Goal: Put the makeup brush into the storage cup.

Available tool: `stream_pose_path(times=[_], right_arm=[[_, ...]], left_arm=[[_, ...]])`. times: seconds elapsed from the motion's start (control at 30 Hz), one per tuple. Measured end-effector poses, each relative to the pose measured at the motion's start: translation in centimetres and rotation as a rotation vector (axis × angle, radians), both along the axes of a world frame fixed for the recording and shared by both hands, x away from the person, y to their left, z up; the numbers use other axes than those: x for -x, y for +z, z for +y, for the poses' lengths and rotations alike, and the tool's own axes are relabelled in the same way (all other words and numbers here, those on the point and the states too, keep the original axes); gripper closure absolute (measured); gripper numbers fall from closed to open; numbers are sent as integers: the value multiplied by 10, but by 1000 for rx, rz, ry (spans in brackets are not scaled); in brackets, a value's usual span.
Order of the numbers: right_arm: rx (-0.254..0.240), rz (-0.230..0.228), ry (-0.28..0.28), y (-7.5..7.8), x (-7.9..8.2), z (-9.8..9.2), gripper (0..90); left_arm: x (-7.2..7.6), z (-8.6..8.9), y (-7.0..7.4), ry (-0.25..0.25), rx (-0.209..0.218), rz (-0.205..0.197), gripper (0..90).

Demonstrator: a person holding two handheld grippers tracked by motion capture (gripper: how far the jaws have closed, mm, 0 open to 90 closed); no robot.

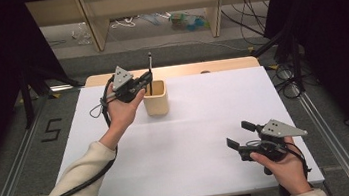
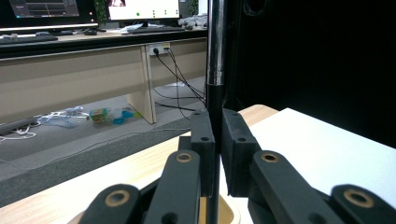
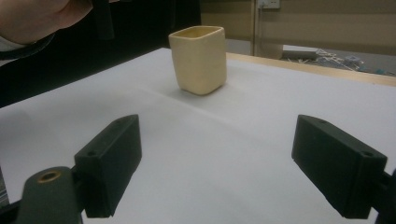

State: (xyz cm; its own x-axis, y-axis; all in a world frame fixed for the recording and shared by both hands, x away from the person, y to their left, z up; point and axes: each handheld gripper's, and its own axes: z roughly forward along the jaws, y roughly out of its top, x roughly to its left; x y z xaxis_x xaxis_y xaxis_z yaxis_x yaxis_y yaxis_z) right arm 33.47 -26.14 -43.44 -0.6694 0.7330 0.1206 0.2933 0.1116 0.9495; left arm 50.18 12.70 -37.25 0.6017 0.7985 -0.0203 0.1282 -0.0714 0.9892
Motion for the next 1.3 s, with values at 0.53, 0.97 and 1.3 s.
stream_pose_path(times=[0.53,0.97,1.3], right_arm=[[7,12,1,0,0,0,172],[-10,10,7,-1,0,0,173],[-9,11,7,-1,0,0,173]], left_arm=[[-4,-1,-1,3,-4,-15,842],[-7,-1,-2,6,8,-20,841],[-9,-3,0,6,15,-24,841]])
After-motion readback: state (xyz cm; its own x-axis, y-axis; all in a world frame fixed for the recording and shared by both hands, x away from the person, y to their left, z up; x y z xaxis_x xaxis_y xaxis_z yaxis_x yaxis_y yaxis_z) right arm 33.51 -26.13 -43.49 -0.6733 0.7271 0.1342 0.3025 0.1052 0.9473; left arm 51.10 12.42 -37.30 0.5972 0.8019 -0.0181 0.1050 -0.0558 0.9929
